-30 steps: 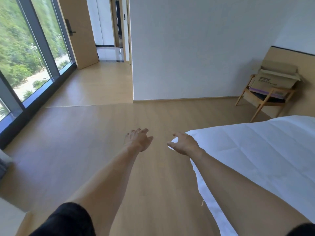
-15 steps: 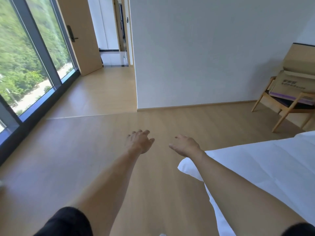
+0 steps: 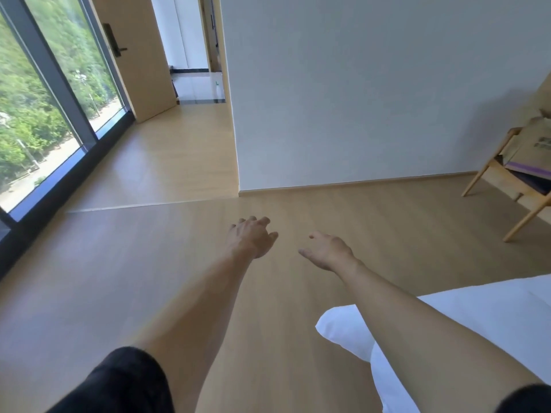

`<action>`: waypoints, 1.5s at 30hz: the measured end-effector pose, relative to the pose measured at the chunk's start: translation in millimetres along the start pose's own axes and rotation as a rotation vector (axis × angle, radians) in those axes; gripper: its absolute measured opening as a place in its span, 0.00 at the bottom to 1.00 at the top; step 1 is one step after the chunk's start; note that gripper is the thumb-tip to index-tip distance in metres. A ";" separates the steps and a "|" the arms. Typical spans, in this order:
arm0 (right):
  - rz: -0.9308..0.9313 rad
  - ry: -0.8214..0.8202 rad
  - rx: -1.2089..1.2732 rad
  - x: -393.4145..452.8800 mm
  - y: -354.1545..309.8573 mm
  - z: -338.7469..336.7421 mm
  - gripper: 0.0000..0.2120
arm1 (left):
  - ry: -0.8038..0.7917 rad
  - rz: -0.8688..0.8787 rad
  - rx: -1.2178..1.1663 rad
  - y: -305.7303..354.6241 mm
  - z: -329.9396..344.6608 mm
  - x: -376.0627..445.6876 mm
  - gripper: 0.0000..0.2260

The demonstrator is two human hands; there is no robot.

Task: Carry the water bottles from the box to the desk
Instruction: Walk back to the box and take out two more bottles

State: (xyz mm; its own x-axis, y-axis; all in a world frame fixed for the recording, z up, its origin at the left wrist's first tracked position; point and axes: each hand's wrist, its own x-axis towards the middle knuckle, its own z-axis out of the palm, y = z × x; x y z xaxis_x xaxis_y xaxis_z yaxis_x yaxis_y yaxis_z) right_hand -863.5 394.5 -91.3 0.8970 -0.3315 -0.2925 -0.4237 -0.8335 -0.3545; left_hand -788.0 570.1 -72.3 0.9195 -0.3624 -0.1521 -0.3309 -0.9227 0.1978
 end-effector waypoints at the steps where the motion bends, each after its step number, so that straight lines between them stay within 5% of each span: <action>1: 0.007 0.005 0.004 13.8 2.4 -3.7 0.30 | 0.001 0.012 -0.001 4.1 0.6 16.0 0.23; 24: 0.457 0.166 -0.012 308.9 70.8 -138.2 0.29 | -0.128 0.483 0.077 130.7 -35.1 424.1 0.24; 35: 0.572 0.239 0.069 409.1 182.7 -198.0 0.29 | -0.159 0.634 0.149 269.9 -13.3 541.7 0.24; 45: 0.679 0.273 0.137 486.6 326.2 -293.7 0.30 | -0.163 0.750 0.152 464.3 -8.1 641.9 0.24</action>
State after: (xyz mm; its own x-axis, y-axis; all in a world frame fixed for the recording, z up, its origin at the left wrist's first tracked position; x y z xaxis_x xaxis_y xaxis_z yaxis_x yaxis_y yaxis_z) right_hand -528.1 -168.5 -88.4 0.4237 -0.8671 -0.2621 -0.8920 -0.3490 -0.2872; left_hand -349.6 -89.9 -70.3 0.3999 -0.9002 -0.1725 -0.8879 -0.4272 0.1706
